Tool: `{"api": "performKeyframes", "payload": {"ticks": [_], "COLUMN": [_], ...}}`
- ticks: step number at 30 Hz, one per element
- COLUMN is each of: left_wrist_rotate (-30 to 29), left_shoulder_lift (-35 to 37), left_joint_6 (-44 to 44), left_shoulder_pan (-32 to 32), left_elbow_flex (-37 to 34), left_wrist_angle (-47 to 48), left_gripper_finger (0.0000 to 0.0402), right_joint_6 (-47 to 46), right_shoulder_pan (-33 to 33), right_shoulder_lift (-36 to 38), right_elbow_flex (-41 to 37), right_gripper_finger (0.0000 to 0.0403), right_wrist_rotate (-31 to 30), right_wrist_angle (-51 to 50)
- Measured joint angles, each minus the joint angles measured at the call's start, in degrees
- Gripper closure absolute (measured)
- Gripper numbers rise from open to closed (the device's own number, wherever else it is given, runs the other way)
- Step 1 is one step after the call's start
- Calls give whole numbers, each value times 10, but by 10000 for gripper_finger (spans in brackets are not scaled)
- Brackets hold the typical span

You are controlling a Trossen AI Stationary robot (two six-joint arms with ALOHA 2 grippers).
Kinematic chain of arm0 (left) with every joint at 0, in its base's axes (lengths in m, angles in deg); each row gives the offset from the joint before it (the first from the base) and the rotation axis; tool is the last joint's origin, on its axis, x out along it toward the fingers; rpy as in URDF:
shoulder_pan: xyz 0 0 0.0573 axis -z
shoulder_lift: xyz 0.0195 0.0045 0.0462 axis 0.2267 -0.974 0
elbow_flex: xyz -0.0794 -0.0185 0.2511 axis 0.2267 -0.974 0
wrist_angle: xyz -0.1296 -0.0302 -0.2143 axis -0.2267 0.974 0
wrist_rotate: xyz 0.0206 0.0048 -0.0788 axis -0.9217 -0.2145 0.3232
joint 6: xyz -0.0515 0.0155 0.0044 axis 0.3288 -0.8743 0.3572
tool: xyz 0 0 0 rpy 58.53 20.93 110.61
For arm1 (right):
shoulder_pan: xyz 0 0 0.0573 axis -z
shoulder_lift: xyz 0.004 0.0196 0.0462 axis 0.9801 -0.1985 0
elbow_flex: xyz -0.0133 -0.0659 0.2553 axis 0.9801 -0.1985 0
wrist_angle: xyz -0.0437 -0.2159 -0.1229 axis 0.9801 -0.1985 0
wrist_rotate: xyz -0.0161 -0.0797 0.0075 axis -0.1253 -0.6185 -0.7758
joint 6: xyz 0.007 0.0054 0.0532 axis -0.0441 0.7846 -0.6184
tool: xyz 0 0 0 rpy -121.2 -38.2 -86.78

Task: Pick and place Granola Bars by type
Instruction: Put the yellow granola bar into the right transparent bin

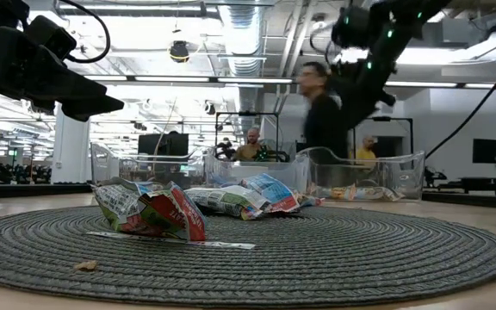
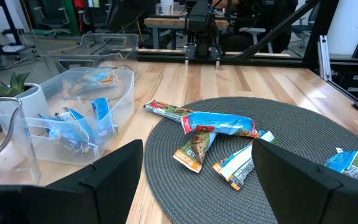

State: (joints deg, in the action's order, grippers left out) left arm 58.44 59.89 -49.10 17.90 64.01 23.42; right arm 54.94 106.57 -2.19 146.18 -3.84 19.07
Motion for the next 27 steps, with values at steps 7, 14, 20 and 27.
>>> {"api": "performKeyframes", "payload": {"ticks": [7, 14, 20, 27], "left_wrist_rotate": [0, 0, 0, 0], "left_shoulder_lift": [0, 0, 0, 0], "left_joint_6": [0, 0, 0, 0], "left_shoulder_pan": [0, 0, 0, 0], "left_elbow_flex": [0, 0, 0, 0], "left_wrist_angle": [0, 0, 0, 0], "left_gripper_finger": [107, 107, 107, 107], "right_joint_6": [42, 162, 165, 232], "right_shoulder_pan": [-131, -244, -309, -372], "right_shoulder_lift": [0, -48, -98, -150], "right_elbow_flex": [0, 0, 1, 39], "right_gripper_finger": [332, 332, 332, 325], "right_wrist_rotate": [1, 2, 2, 4], "right_wrist_angle": [19, 64, 109, 103]}}
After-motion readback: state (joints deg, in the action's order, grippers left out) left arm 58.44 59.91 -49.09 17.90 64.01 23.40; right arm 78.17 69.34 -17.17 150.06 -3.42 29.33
